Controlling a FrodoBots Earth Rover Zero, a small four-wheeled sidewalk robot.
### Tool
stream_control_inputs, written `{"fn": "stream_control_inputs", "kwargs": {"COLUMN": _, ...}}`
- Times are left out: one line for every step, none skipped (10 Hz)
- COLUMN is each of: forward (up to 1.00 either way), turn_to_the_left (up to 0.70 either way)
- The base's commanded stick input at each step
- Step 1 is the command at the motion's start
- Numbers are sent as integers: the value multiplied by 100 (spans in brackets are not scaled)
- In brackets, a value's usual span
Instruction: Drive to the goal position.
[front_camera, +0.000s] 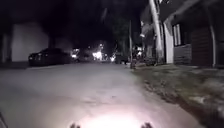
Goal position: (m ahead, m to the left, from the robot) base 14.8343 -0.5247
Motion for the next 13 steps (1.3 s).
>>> {"fn": "stream_control_inputs", "kwargs": {"forward": 70, "turn_to_the_left": -31}}
{"fn": "stream_control_inputs", "kwargs": {"forward": 70, "turn_to_the_left": -11}}
{"fn": "stream_control_inputs", "kwargs": {"forward": 70, "turn_to_the_left": 0}}
{"fn": "stream_control_inputs", "kwargs": {"forward": 70, "turn_to_the_left": 0}}
{"fn": "stream_control_inputs", "kwargs": {"forward": 70, "turn_to_the_left": 0}}
{"fn": "stream_control_inputs", "kwargs": {"forward": 70, "turn_to_the_left": 0}}
{"fn": "stream_control_inputs", "kwargs": {"forward": 70, "turn_to_the_left": 0}}
{"fn": "stream_control_inputs", "kwargs": {"forward": 70, "turn_to_the_left": 0}}
{"fn": "stream_control_inputs", "kwargs": {"forward": 70, "turn_to_the_left": 0}}
{"fn": "stream_control_inputs", "kwargs": {"forward": 70, "turn_to_the_left": 0}}
{"fn": "stream_control_inputs", "kwargs": {"forward": 70, "turn_to_the_left": 0}}
{"fn": "stream_control_inputs", "kwargs": {"forward": 70, "turn_to_the_left": 0}}
{"fn": "stream_control_inputs", "kwargs": {"forward": 70, "turn_to_the_left": 0}}
